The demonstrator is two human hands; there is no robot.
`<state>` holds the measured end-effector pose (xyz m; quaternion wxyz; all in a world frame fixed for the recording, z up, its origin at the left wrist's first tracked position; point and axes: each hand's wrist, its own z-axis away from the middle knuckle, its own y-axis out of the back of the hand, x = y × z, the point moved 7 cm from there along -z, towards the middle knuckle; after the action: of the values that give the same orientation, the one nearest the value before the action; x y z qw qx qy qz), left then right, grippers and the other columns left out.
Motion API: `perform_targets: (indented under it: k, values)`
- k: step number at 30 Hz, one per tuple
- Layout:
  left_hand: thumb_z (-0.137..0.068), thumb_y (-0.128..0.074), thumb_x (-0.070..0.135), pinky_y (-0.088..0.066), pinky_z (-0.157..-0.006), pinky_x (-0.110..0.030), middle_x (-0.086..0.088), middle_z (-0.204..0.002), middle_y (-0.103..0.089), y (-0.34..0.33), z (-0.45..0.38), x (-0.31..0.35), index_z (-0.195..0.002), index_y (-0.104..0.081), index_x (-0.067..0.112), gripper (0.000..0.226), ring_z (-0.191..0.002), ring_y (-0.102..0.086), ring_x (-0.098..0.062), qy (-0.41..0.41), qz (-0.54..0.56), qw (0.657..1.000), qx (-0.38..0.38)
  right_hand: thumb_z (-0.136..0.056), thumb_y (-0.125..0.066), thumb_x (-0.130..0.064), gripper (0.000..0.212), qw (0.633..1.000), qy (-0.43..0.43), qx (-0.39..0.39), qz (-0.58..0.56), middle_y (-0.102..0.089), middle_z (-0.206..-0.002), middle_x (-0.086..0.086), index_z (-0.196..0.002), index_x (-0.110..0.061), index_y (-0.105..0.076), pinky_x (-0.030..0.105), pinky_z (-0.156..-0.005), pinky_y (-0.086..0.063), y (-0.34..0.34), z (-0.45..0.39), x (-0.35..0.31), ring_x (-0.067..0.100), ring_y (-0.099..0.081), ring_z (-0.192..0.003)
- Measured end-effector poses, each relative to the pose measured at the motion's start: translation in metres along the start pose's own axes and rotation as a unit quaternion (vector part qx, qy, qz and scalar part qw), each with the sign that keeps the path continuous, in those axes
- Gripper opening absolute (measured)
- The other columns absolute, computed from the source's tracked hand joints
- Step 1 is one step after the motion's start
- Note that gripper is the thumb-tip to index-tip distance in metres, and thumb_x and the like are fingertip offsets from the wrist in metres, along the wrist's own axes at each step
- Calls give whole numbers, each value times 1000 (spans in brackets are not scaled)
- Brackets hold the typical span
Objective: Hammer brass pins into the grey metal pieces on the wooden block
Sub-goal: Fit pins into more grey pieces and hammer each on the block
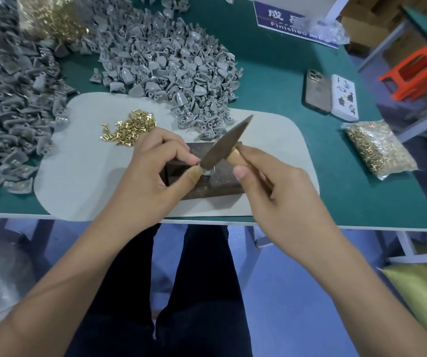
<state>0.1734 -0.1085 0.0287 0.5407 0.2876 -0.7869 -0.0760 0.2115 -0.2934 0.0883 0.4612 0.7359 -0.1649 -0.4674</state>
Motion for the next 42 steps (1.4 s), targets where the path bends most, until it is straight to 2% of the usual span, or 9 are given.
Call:
perform_targets:
  k: [8,12,17,21,26,30,35,38,42]
  values:
    - [-91,-72,27,-31,-98,-18,8,-104,-55,0,0,-1,-91,-70,23,4,-112,-49,-19,8,8,1000,1,-105,-49,-39,29,997,2,77,-7,-53,-68,-26,-131,-38,-60,22,-57,-38,23,-3,-2,6,-47,-61]
    - [-90,-74,23,-30,-97,-18,7,-104,-55,0,0,0,-90,-70,24,5,-110,-49,-19,10,4,1000,-2,-104,-46,-45,31,999,3,-5,36,-52,-66,-33,-132,-44,-59,20,-55,-34,5,0,0,2,-46,-60]
    - [-90,-73,24,-31,-97,-18,8,-104,-54,1,0,0,-91,-70,24,3,-111,-49,-21,12,11,1000,-7,-105,-50,-36,24,991,6,123,-44,-51,-70,-28,-126,-35,-62,9,-59,-34,28,2,-2,4,-48,-64]
    - [-90,-75,22,-31,-97,-20,7,-104,-55,1,0,1,-90,-71,22,4,-110,-49,-20,11,1,1000,-3,-104,-48,-42,29,999,-3,9,33,-51,-64,-31,-131,-43,-59,26,-54,-34,3,1,2,4,-43,-56]
    - [-89,-74,22,-31,-96,-19,6,-104,-55,1,0,2,-90,-71,21,3,-109,-49,-19,14,7,1000,-6,-105,-50,-35,23,990,8,131,-41,-49,-67,-24,-125,-36,-61,12,-57,-34,29,3,-5,6,-44,-61]
    - [-88,-76,18,-31,-97,-17,6,-104,-56,1,0,2,-89,-71,21,6,-109,-49,-17,14,-3,1000,-2,-103,-46,-43,31,999,-20,-16,44,-50,-64,-28,-132,-44,-57,30,-60,-43,2,2,-1,7,-42,-61]
    - [-88,-75,22,-31,-97,-18,8,-104,-55,0,1,1,-91,-71,24,5,-111,-49,-17,13,-4,1000,-7,-101,-40,-53,29,993,-88,62,58,-63,-80,-21,-128,-54,-50,37,-73,-51,27,-7,17,18,-61,-82]
    - [-90,-75,23,-30,-98,-17,8,-104,-54,-1,1,-1,-93,-71,26,5,-112,-49,-18,12,-6,1000,-10,-107,-37,-36,35,973,-150,112,132,-65,-106,-3,-140,-41,-48,39,-73,-42,30,-15,49,31,-59,-95]
    - [-90,-73,26,-31,-98,-17,8,-104,-54,0,1,-1,-94,-70,28,5,-113,-49,-17,17,-2,1000,-9,-100,-40,-8,56,957,-218,22,188,-51,-114,17,-153,-27,-40,41,-78,-39,1,-20,81,40,-49,-107]
